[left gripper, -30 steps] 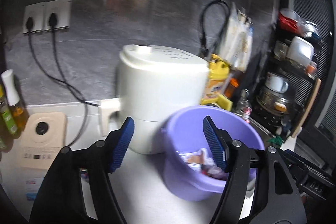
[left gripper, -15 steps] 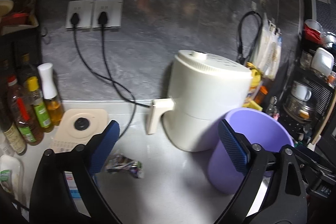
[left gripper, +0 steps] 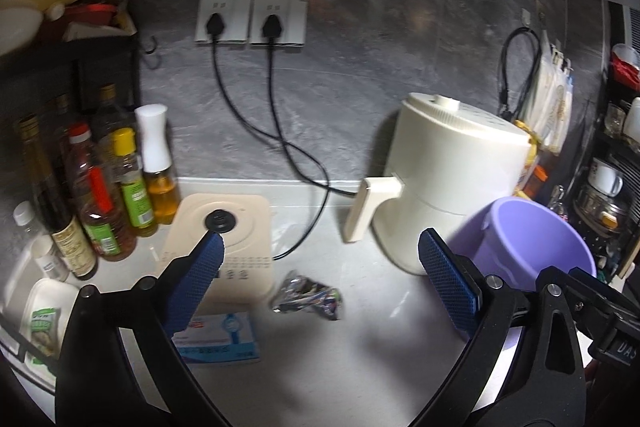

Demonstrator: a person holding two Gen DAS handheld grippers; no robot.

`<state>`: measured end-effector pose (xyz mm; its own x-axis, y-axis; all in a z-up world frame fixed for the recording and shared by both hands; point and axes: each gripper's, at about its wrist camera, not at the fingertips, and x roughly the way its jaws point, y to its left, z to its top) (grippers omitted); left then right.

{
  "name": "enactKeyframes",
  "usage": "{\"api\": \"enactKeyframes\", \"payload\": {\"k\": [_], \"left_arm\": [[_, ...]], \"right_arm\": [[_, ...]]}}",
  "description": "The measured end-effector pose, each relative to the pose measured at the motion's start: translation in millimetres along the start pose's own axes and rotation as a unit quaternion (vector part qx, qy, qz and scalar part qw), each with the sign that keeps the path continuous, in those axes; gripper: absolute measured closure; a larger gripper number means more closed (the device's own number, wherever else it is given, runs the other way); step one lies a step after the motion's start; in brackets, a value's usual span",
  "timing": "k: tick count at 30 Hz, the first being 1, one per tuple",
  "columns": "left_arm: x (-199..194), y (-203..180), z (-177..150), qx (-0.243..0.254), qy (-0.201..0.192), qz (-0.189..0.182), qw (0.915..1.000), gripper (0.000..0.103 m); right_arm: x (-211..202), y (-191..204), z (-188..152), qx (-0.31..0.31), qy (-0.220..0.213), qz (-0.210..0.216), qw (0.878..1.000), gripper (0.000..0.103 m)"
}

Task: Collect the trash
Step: 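Move both tools back toward the medicine box and foil packet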

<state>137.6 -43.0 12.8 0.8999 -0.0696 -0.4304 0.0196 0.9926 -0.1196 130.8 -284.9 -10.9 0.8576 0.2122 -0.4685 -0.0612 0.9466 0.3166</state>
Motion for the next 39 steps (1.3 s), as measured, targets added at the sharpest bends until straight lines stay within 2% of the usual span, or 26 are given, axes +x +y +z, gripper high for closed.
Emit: {"api": "enactKeyframes", "payload": {"k": [15, 29, 39], "left_arm": [[1, 59, -38, -0.036, 0.04, 0.056, 0.997, 0.006], [45, 87, -96, -0.058, 0.12, 0.07, 0.9885, 0.006], [75, 109, -112, -0.072, 0.141, 0.089, 0.9834, 0.006]], "right_arm": [[34, 43, -37, -0.032, 0.049, 0.035, 0.998, 0.008], [66, 31, -75, -0.019, 0.1, 0.024, 0.994, 0.009], [83, 24, -92, -0.009, 0.124, 0.012, 0.992, 0.01]]}}
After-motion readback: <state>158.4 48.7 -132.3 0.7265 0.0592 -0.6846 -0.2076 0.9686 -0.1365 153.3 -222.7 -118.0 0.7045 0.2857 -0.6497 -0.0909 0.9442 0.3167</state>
